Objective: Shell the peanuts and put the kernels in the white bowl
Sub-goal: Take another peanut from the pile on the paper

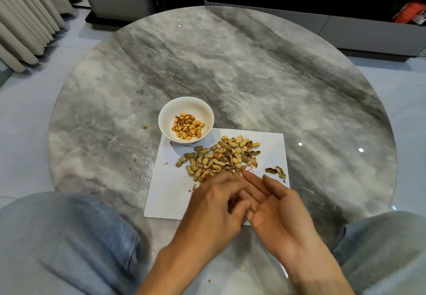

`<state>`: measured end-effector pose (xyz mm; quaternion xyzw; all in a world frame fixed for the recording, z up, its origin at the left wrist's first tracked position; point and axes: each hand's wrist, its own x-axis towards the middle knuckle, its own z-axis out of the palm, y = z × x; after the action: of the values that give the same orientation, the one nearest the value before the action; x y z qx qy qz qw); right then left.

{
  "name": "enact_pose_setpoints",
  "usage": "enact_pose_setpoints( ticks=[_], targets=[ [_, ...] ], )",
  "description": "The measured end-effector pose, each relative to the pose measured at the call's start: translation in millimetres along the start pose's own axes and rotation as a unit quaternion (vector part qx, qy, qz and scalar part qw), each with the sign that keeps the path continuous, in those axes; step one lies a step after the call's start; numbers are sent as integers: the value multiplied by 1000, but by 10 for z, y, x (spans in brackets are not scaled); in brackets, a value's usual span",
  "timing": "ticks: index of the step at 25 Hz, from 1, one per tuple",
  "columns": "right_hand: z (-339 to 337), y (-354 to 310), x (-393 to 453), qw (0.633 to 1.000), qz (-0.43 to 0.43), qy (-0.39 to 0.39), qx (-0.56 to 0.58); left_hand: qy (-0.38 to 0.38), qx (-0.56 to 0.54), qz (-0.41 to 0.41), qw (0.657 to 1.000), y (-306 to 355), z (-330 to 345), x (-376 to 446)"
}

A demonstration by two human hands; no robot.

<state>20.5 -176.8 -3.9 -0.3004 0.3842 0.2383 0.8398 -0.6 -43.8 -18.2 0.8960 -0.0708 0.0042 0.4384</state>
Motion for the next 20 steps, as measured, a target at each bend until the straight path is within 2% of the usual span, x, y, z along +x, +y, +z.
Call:
enact_pose_setpoints(
  ticks=[3,8,12,14,16,18,20],
  targets=[
    [-82,33,-155,999,23,-15,38,-44,-21,35,998,-58,60,-112],
    [-117,20,-214,992,5,-22,122,-52,-65,80,993,-128,2,-94],
    [-109,-1,-209,987,-23,-25,159,-59,26,205,977,-206,15,-57],
    [-95,0,-202,986,-28,-38,163,-38,53,227,972,-224,31,-39],
    [-68,25,-181,991,-26,-50,124,30,-7,167,986,-202,55,-35],
    [-36,74,-149,997,-30,-45,57,84,-110,38,990,-131,60,-15],
    [-8,146,-124,999,-38,-37,5,95,-221,-112,964,-76,52,15]
  ],
)
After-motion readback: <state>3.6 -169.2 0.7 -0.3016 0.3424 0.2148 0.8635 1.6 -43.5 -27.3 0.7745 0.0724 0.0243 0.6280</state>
